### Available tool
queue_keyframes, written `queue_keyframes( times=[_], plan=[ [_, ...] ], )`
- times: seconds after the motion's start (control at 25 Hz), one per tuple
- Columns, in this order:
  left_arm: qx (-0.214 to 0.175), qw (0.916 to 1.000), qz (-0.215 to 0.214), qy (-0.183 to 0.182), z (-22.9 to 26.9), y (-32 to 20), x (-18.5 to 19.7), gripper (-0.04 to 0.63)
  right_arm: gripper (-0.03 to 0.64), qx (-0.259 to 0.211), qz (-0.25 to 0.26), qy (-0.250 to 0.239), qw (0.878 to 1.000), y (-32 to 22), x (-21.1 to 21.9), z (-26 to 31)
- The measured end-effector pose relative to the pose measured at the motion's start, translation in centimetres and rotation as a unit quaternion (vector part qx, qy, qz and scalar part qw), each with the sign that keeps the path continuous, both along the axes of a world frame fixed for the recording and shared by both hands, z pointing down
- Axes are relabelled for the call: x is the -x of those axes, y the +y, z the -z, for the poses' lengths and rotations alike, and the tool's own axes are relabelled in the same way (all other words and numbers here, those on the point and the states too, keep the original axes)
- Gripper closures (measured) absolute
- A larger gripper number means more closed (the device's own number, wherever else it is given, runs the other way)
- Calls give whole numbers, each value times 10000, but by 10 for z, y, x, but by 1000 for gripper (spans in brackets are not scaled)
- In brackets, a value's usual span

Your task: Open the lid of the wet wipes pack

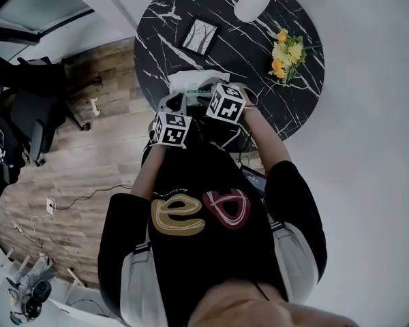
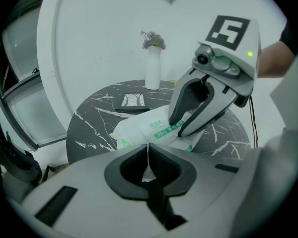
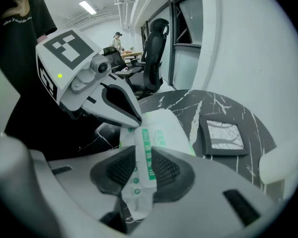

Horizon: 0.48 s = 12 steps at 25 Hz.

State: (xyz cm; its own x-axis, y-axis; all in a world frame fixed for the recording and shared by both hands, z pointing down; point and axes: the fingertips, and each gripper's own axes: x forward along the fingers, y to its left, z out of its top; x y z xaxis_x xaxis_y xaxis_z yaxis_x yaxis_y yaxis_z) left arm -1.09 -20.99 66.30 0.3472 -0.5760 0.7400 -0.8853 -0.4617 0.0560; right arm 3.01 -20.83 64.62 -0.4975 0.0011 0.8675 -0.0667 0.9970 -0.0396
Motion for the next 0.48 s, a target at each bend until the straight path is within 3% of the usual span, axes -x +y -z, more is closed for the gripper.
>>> queue_keyframes(
  times=[0.24,0.48],
  plan=[
    [111,9998,-79,164,-1,-1,1,577,517,159,-101,-87,9998,-1,0,6],
    [172,9992,3,350,0,-1,1,577,535,-5,43,31,10000,3,0,9]
  ],
)
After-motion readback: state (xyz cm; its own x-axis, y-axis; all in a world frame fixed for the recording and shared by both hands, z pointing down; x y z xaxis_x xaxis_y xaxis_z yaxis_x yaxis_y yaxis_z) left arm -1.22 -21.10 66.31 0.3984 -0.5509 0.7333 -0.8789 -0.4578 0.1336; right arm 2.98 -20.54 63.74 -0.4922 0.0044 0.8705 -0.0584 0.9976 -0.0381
